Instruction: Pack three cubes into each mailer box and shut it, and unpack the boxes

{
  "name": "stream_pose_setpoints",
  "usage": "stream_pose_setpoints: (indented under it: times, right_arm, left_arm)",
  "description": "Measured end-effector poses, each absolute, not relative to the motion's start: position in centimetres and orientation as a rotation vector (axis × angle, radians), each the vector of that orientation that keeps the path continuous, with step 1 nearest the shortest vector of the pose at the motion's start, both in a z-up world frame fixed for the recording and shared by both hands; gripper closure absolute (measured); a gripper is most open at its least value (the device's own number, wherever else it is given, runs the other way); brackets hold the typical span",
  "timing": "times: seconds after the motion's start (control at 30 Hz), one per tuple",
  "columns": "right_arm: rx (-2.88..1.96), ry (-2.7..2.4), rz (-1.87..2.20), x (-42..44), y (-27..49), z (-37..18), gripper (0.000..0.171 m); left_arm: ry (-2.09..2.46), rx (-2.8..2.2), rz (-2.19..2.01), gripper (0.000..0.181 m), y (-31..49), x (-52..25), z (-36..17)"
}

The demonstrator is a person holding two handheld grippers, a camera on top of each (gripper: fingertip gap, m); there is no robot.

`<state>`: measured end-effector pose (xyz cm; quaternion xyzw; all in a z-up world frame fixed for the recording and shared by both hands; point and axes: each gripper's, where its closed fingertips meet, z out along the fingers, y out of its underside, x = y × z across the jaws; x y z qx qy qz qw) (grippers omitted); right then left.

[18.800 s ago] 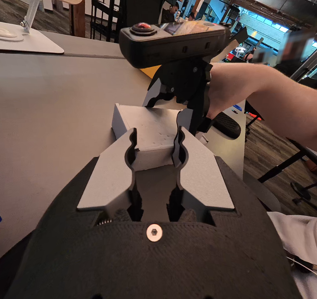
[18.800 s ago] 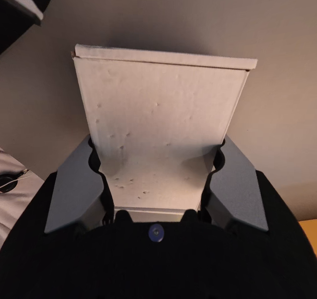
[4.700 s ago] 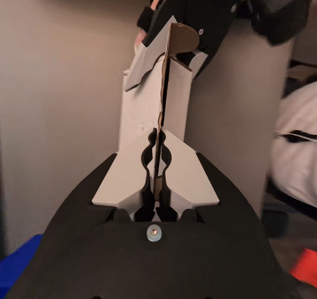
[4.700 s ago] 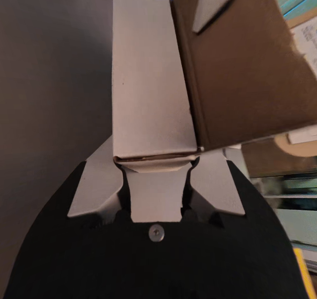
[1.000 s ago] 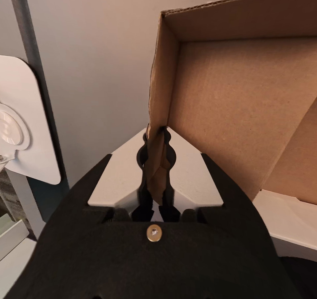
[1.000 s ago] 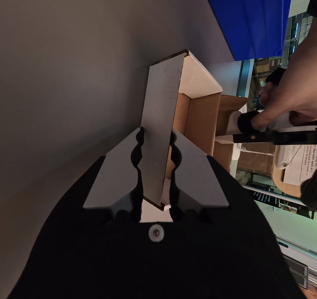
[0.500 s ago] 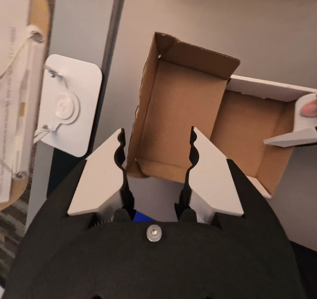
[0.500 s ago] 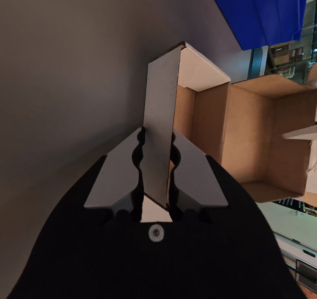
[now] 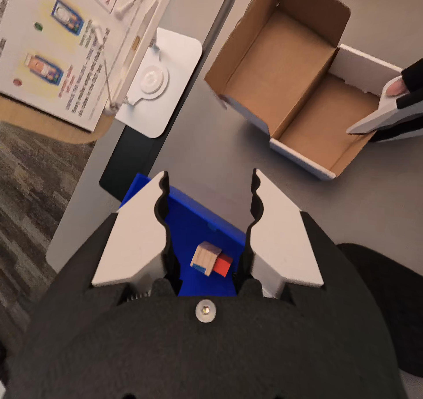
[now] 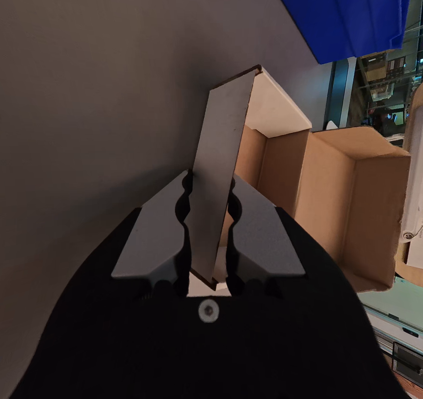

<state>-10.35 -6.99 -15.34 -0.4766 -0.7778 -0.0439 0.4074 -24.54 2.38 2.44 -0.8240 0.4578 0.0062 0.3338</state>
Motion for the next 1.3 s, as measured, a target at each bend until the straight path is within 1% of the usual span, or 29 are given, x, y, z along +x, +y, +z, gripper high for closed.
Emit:
stream_pose_setpoints:
  times: [0.1,0.2,0.33,0.43,0.53,0.67,0.73,0.87,1.0,1.13,1.3]
  right_arm:
    - [-1.181,-1.965,-0.124,-10.3,-7.0,-15.3,0.142]
    - [-1.143,-1.937,-0.162,-10.2,-6.9,-14.6,0.128]
    - [-1.153,-1.898,-0.158,-9.2,-7.2,-13.4,0.127]
    - [-1.198,-1.892,-0.181,-7.8,-6.4,-13.6,0.127]
    - [-1.242,-1.877,-0.18,-6.9,-5.5,-13.7,0.127]
    - [-1.235,-1.875,-0.099,-7.3,-6.4,-13.4,0.128]
    - [-1.234,-1.89,-0.096,-7.4,-6.6,-13.7,0.131]
    - [-1.232,-1.903,-0.114,-8.1,-6.4,-14.3,0.135]
    - [-1.223,-1.911,-0.136,-8.8,-6.2,-14.6,0.136]
    - [-1.229,-1.903,-0.131,-9.5,-6.1,-14.9,0.138]
    - [-1.236,-1.894,-0.12,-10.3,-6.0,-15.2,0.139]
  left_arm:
    - [1.159,-2.176,0.017,0.109,1.3,-27.6,2.3]
    - [1.148,-2.234,0.003,0.109,0.0,-30.8,0.9]
    - [1.21,-2.336,0.071,0.112,-1.5,-35.6,-3.6]
    - [1.244,-2.419,0.105,0.114,-2.1,-38.3,-7.4]
    - [1.246,-2.471,0.123,0.114,-2.0,-40.1,-9.9]
    - [1.248,-2.506,0.095,0.118,-1.7,-41.0,-11.7]
    - [1.247,-2.505,0.072,0.12,-1.4,-40.9,-12.0]
    - [1.273,-2.504,0.039,0.127,-1.0,-40.5,-12.6]
    - [1.307,-2.519,0.021,0.129,-0.9,-40.2,-13.1]
    - [1.327,-2.519,-0.004,0.137,-0.9,-39.8,-13.2]
    - [1.338,-2.528,-0.008,0.138,-0.9,-39.8,-13.3]
